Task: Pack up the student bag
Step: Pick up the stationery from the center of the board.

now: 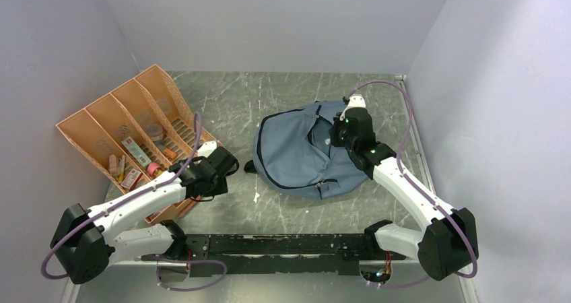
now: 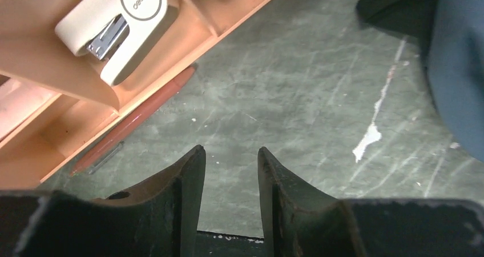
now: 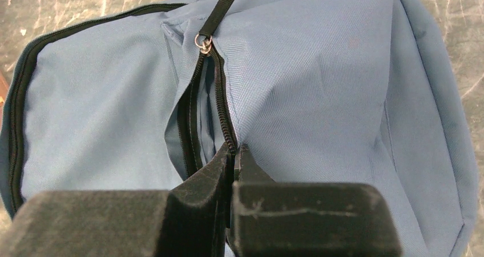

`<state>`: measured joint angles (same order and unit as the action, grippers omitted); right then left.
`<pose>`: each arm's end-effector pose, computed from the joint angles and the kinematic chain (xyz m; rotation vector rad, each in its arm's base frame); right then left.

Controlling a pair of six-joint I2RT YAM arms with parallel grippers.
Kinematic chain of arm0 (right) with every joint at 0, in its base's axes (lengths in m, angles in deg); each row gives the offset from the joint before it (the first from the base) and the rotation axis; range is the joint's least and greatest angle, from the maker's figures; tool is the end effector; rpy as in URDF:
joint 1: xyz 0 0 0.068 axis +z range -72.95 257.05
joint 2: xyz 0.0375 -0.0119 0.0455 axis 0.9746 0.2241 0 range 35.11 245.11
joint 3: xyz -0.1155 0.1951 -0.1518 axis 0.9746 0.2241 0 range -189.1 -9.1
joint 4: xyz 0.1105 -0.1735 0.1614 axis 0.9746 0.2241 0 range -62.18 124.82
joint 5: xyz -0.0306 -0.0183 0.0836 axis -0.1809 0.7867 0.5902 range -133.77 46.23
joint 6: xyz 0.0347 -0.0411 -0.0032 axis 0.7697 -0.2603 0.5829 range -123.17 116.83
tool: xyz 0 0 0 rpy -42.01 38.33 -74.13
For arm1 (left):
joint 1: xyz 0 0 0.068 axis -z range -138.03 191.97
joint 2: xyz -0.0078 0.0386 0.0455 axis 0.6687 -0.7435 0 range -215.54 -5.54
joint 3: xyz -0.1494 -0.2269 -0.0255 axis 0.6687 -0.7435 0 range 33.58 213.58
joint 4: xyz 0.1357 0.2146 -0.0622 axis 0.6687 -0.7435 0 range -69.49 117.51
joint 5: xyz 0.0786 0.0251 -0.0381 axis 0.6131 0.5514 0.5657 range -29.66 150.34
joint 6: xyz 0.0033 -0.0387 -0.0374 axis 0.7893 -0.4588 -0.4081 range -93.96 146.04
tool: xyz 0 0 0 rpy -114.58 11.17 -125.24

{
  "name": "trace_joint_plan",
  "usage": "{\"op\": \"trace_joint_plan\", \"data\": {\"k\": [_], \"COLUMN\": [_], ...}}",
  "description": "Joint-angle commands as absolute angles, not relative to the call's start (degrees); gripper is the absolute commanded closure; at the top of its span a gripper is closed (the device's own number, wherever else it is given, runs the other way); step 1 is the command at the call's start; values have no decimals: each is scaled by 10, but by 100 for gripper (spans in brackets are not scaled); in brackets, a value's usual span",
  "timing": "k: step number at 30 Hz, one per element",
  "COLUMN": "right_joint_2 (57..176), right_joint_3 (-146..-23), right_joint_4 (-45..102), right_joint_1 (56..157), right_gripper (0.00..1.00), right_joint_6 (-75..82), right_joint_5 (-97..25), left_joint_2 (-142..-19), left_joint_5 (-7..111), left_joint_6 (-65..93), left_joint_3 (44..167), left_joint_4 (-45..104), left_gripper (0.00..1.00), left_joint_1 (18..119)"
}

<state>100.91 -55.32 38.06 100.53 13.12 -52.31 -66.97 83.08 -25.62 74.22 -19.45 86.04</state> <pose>0.2382 0.0977 0.2745 -0.0409 2.0955 0.2658 0.1421 -0.1184 0.2156 -0.2737 2.5794 -0.0284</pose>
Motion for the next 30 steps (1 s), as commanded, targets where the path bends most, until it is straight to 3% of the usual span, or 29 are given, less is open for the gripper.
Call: {"op": "trace_joint_plan", "data": {"k": [1, 13, 22, 30], "right_joint_2": [1006, 1009, 1007, 1005], "right_joint_3": [-545, -548, -545, -528], "right_joint_4": [365, 367, 363, 345], "right_joint_1": [1008, 1008, 1008, 1007], "right_gripper": [100, 100, 100, 100], "right_joint_6": [134, 134, 134, 143], "right_joint_5": [-530, -526, -520, -509], "left_joint_2": [-687, -660, -639, -563], "left_joint_5": [857, 848, 752, 707], "left_joint_6": [-286, -151, -28, 28], "left_joint_3": [724, 699, 744, 704], "left_joint_4": [-188, -79, -51, 5], "left_gripper": [55, 44, 48, 44], "left_joint_1": [855, 799, 798, 798]}}
